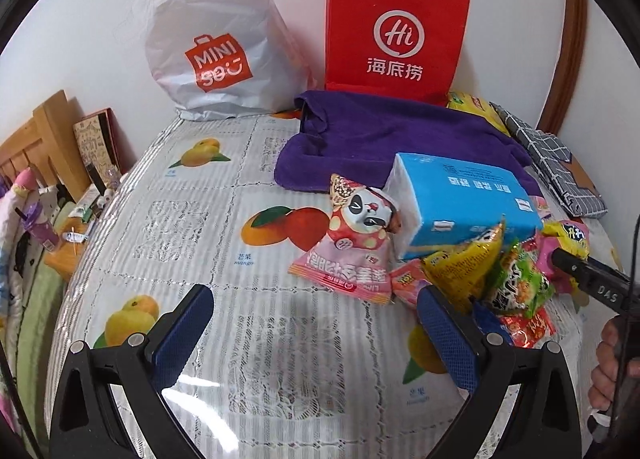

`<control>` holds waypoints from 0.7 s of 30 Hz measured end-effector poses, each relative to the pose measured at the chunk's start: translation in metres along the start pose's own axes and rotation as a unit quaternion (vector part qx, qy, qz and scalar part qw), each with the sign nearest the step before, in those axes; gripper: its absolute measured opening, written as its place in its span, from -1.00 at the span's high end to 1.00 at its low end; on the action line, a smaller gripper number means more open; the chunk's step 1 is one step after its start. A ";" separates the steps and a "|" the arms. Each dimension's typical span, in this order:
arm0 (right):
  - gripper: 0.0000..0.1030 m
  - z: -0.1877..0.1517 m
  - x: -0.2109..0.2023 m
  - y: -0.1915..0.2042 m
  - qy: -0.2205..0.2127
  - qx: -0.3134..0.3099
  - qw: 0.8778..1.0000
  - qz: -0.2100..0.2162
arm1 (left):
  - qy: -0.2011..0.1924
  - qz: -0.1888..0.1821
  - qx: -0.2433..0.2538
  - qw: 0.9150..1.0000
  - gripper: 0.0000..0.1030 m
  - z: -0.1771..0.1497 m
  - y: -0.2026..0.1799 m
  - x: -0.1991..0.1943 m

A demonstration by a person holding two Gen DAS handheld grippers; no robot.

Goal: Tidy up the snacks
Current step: 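Grasp the panda-face snack bag with the left tool while the right tool grasps the yellow-pink chip bag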

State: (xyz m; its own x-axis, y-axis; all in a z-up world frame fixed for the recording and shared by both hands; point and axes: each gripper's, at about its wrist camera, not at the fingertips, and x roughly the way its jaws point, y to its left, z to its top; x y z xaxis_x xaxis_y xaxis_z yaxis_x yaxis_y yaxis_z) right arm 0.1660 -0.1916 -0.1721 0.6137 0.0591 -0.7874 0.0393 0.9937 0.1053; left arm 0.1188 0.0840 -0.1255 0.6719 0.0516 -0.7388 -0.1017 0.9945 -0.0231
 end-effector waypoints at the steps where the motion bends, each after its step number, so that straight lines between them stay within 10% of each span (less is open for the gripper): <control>1: -0.45 0.001 0.002 0.002 -0.001 -0.003 1.000 -0.010 | 0.001 0.000 0.000 1.000 -0.98 0.001 0.001 0.002; 21: -0.11 -0.026 -0.049 -0.001 -0.026 -0.031 0.999 0.023 | 0.040 0.010 0.045 0.998 -0.87 0.029 -0.025 0.074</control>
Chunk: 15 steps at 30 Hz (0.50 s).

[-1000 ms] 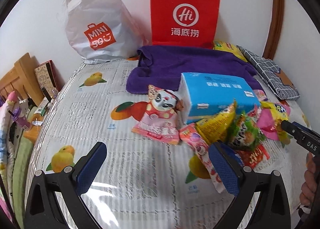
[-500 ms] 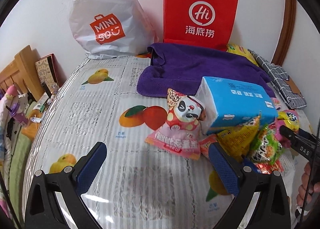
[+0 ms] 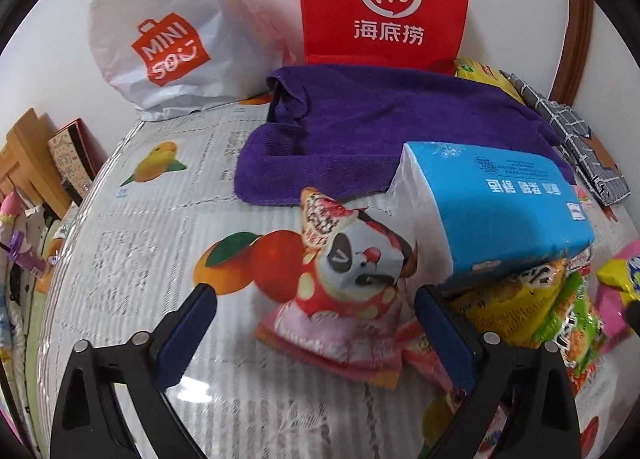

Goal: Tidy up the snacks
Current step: 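Grasp the panda-face snack bag with the left tool while the right tool grasps the yellow-pink chip bag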

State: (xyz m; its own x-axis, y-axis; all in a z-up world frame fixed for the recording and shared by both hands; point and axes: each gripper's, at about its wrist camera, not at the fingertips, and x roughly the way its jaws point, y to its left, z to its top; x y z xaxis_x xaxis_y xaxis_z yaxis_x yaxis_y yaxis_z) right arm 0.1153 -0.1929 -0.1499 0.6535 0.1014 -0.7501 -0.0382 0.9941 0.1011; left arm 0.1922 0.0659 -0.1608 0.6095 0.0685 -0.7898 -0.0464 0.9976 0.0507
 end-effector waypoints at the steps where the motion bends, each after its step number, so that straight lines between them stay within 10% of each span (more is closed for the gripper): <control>1: -0.10 -0.002 -0.002 0.000 -0.001 -0.003 1.000 0.000 | 0.003 -0.001 0.003 1.000 -0.72 0.000 -0.001 0.002; 5: -0.06 -0.004 -0.005 -0.002 -0.006 -0.007 1.000 -0.005 | 0.014 -0.016 0.001 1.000 -0.03 -0.001 -0.003 0.008; 15: -0.05 -0.005 -0.027 0.000 -0.030 -0.006 0.999 0.013 | -0.006 -0.022 -0.002 1.000 0.12 -0.003 0.007 -0.021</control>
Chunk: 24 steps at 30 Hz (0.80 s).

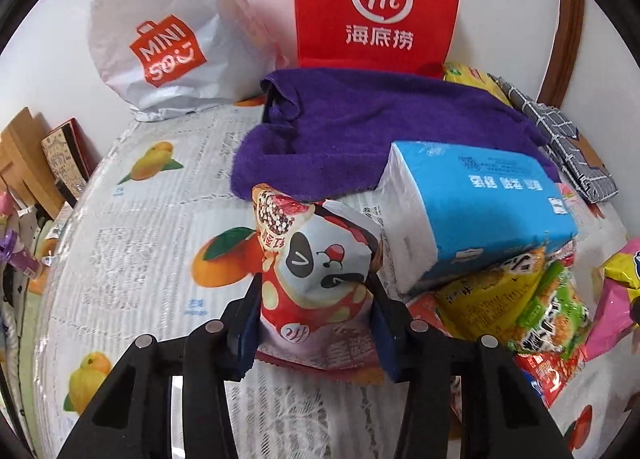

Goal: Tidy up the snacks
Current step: 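Grasp the panda-face snack bag with the left tool while the right tool grasps the yellow-pink chip bag, then carry both bags onto the purple towel and open both tools to release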

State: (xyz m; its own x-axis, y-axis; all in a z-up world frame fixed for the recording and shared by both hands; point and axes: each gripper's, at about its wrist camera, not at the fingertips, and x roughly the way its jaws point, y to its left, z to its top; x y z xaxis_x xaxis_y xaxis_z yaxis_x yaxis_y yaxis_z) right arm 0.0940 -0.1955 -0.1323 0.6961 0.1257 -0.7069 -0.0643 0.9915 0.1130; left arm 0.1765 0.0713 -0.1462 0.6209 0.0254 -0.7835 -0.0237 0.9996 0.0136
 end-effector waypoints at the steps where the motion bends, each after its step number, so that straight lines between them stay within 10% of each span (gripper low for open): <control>1: -0.05 0.000 -0.002 0.000 -0.001 0.000 1.000 -0.004 | -0.001 -0.001 -0.001 1.000 0.12 0.000 0.001 -0.003; 24: -0.05 0.043 -0.030 0.023 -0.050 -0.037 0.998 0.027 | -0.035 -0.064 0.006 0.997 0.12 0.010 -0.040 -0.089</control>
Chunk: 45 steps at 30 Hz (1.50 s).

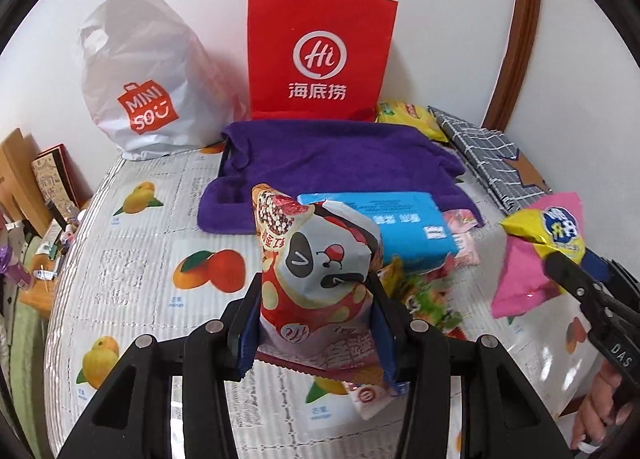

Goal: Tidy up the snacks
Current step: 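Carry both bags onto the purple towel and open both tools to release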

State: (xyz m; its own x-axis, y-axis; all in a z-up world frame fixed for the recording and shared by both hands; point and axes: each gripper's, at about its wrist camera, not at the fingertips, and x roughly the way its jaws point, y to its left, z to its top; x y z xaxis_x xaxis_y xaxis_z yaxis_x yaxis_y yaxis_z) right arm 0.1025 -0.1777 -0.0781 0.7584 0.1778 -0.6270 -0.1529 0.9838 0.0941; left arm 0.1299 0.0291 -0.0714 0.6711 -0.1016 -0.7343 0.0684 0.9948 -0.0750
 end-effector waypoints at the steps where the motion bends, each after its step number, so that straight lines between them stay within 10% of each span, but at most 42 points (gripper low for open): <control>1: -0.05 0.003 0.002 0.001 0.000 0.000 1.000 -0.002 | -0.001 -0.003 -0.001 1.000 0.12 0.001 -0.002 -0.001; 45: -0.05 0.143 0.140 -0.012 0.000 -0.018 1.000 -0.014 | 0.016 0.015 -0.018 1.000 0.12 0.129 0.035 0.101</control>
State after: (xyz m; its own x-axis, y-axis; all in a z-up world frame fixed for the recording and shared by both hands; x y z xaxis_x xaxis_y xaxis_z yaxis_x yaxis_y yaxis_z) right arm 0.3009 -0.1616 -0.0569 0.7631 0.1496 -0.6287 -0.1542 0.9869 0.0476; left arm 0.2955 0.0539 -0.0612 0.6479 -0.0731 -0.7582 0.0216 0.9968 -0.0776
